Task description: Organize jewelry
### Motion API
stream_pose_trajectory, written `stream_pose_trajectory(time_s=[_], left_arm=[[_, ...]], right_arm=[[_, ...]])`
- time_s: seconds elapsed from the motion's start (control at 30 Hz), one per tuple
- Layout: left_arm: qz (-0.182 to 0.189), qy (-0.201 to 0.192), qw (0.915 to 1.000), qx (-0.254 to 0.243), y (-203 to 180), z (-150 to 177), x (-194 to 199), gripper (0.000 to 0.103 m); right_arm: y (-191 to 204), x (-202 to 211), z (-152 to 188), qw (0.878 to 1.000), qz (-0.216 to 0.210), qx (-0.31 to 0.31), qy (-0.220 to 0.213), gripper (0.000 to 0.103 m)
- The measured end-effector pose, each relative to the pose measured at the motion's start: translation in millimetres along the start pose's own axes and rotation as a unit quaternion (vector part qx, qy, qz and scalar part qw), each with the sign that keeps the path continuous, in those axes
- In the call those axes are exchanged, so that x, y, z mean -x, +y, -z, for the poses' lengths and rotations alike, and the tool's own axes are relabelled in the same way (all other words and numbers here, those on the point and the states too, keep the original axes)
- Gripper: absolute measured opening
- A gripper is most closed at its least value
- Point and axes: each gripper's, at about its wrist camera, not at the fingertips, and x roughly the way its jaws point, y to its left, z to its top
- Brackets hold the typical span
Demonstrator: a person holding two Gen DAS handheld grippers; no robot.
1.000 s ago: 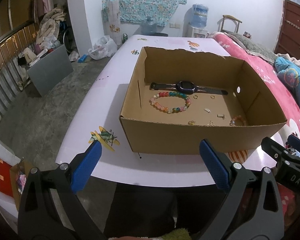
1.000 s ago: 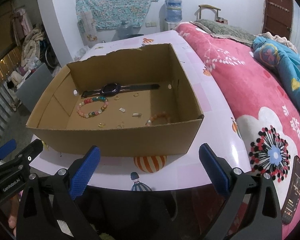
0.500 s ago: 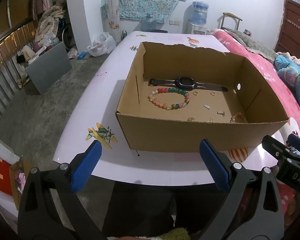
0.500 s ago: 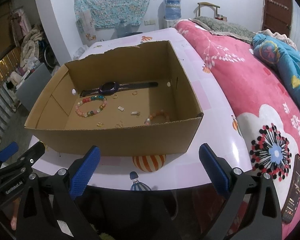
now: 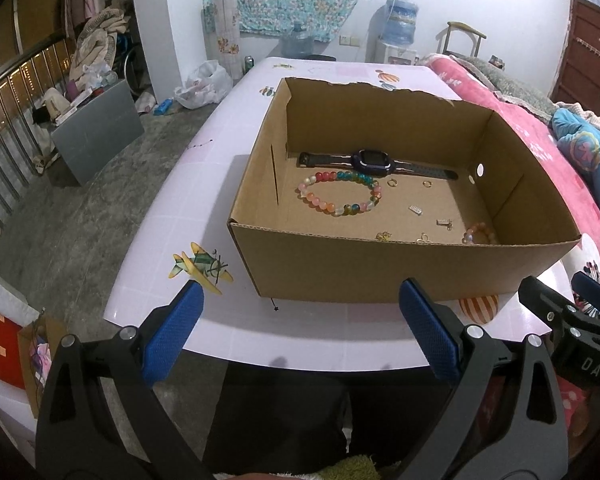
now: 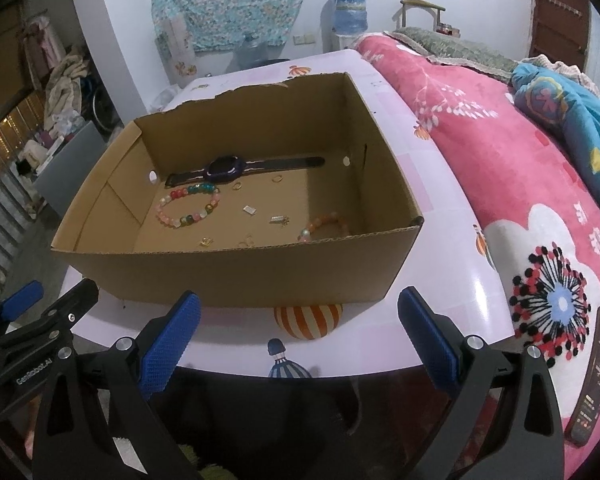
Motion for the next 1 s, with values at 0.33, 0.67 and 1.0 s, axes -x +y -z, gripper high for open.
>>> stream_pose_trajectory(time_s=[0.33,0.67,1.0], left_arm=[[0.000,0.001,1.0000,-0.002,-2.7,-0.4,-1.6,0.095],[0.000,0.002,1.0000,-0.003,-5.0,-1.1,-1.6,0.095],[0.000,0.003,1.0000,-0.004,-5.6,-1.2,-1.7,0.095]], right_arm=[[0.2,-0.5,0.8,1.000,-0.001,-0.002,0.002,0.096],[-1.8,-1.1,1.4,1.000,-0.003,-0.004,0.002,0.096],[-2.7,-0.9,1.6,1.000,-0.003,-0.004,0.002,0.096]])
